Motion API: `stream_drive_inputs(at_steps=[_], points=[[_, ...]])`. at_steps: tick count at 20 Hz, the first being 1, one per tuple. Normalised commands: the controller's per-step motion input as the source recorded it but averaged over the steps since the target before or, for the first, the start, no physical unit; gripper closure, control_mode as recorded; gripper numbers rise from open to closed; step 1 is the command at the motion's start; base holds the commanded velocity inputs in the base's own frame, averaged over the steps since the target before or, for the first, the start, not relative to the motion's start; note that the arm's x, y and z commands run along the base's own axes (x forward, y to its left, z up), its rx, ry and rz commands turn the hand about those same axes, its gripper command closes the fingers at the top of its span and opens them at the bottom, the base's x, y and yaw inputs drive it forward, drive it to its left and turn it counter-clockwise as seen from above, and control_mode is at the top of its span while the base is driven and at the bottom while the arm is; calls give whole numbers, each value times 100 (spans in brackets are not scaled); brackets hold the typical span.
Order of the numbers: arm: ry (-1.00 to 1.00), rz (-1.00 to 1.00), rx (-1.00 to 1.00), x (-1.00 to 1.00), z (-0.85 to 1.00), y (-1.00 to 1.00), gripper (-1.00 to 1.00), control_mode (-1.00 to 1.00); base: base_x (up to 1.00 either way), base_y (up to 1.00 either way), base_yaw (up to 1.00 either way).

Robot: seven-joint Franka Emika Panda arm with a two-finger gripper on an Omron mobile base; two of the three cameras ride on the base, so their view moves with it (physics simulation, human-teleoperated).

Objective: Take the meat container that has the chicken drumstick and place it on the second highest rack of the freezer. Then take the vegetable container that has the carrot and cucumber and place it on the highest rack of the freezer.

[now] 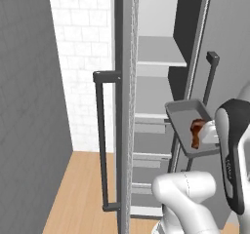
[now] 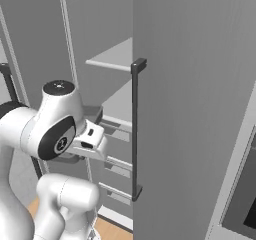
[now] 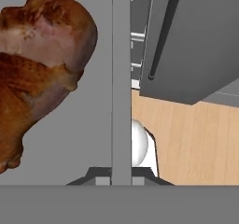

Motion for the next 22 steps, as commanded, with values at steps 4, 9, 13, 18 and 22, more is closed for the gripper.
stream_drive_inputs(at_steps=[4,9,13,18,22], points=[[0,-4,0,57,-2,10,100,-100,0,0,0],[-1,-8,0,87,-3,25,100,-100,0,0,0],[0,-11,0,98,-18,6,100,-100,0,0,0],[0,-10,0,83,-30,0,100,-100,0,0,0],[0,-8,0,66,-60,0,100,-100,0,0,0]])
